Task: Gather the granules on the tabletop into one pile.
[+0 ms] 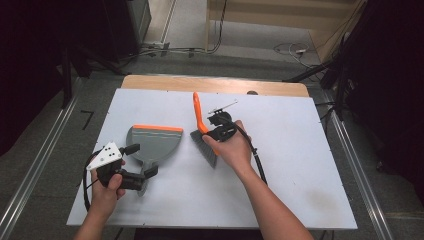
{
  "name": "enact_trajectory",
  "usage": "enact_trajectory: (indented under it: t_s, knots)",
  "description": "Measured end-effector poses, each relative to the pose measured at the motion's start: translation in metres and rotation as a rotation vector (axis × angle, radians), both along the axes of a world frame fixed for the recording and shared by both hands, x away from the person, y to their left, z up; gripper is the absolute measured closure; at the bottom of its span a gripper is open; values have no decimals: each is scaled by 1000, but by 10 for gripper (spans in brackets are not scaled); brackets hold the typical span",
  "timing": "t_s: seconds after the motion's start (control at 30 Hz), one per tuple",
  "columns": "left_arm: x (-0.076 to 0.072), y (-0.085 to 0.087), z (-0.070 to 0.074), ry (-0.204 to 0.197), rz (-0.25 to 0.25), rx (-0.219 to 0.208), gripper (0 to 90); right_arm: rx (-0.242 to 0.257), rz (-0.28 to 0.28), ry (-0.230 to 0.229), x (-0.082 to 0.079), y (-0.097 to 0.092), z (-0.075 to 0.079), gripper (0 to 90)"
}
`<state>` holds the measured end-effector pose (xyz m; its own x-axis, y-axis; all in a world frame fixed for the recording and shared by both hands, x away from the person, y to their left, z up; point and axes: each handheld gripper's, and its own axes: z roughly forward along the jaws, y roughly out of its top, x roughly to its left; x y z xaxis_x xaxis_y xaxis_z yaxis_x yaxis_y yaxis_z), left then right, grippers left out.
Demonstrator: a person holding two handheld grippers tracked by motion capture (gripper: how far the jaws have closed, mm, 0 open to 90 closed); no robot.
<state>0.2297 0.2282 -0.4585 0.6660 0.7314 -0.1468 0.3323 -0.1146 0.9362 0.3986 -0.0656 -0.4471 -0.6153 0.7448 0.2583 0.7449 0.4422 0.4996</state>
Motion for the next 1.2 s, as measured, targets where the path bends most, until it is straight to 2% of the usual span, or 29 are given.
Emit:
enact_trajectory:
  t_s: [0.07,0.13,0.23,0.43,0.7,0.77,0.87,0.9,0.97,1.0,1.03,1.1,1.13,1.2]
  knots:
    - [0,0,0,1,2,0,0,-24,-39,-3,5,-1,-3,687]
    - [0,1,0,2,2,1,0,-19,-62,16,10,-7,-6,685]
    - [0,1,-1,4,1,-1,0,-22,-78,14,12,-15,-7,683]
    - [0,-2,-1,7,-1,5,0,-31,-167,7,12,-49,-7,680]
    - [0,-4,-1,11,-4,11,0,-15,-219,9,10,-78,-9,679]
    - [0,-4,-2,12,-3,13,0,11,-214,8,10,-84,-9,680]
    - [1,-4,-2,13,-3,13,0,64,-165,-14,6,-87,-4,685]
    - [1,-4,-2,14,-4,13,0,83,-129,-36,4,-88,0,686]
    - [1,-4,-3,16,-3,10,0,100,-32,-73,-6,-89,19,687]
    - [1,-4,-3,17,-4,11,0,100,-32,-73,-6,-89,19,687]
    - [1,-4,-3,18,-4,12,0,89,16,-99,-10,-91,26,687]
    - [1,-5,-3,19,-4,13,0,37,103,-147,-18,-95,39,687]
    - [2,-5,-3,19,-4,13,0,-23,192,-185,-28,-100,50,687]
    - [2,-5,-3,18,-6,14,0,-80,276,-211,-36,-107,53,688]
